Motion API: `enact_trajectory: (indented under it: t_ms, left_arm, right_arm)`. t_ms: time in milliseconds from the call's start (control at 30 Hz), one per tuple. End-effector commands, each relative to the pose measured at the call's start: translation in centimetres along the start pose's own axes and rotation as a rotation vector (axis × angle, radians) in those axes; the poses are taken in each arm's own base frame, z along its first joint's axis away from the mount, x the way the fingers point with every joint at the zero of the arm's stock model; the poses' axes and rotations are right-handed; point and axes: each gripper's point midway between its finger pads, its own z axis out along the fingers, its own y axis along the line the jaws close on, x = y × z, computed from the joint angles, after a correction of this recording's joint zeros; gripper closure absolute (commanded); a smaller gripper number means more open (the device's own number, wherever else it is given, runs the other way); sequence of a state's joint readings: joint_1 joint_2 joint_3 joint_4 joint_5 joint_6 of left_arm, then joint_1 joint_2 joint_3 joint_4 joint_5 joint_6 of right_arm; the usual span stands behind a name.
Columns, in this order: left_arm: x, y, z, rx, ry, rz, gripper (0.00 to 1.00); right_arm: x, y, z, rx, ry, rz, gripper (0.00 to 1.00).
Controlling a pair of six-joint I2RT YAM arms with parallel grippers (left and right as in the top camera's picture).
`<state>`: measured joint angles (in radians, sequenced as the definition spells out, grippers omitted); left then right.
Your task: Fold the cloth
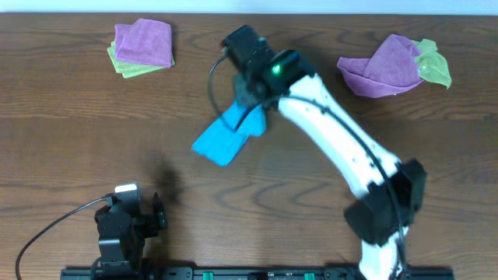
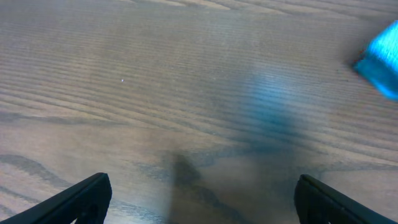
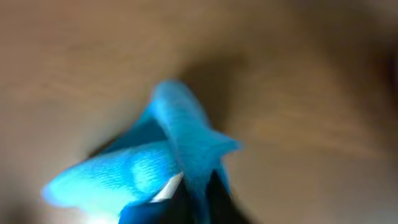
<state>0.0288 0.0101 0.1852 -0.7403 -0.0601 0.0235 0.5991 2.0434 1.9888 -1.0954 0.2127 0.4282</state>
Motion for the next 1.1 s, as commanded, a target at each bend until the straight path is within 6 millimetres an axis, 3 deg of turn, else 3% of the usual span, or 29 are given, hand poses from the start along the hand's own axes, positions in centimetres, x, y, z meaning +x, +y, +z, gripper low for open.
enact_trajectory:
  t_ms: [0,33,133,300,500,767,1067]
  left_arm:
    - [0.9,0.1,0.4,-0.009,0.026,0.012,0.05]
    - [0.9,0.1,0.4,-0.009,0.026,0.012,0.05]
    - [0.9,0.1,0.4,-0.009,0.026,0.012,0.05]
    - [0.9,0.1,0.4,-0.009,0.026,0.012,0.05]
    - [0.9,0.1,0.4,-0.009,0.026,0.012,0.05]
    - [0.9,0.1,0.4,-0.009,0.026,0.012,0.05]
    - [0.9,0.1,0.4,-0.009,0.026,0.012,0.05]
  right_arm:
    - [-2.0,-6.9,3.3,0.155,-0.003,0.071,0.30]
    - [-2.2,-8.5,4.0,0.172,0.008,0.102,0.14]
    - [-2.5,-11.1,4.4,0.150,0.031,0.183,0.01]
    - [-2.7,-10.4,2.1,-0.048,0.058,0.193,0.01]
    - [0.2,-9.2,0.9,-0.105,0.182,0.208,0.01]
    - [0.9,-6.9,3.5,-0.112,0.214,0.186,0.04]
    - [3.7,-5.4,8.2,-0.083,0.330,0.165,0.11]
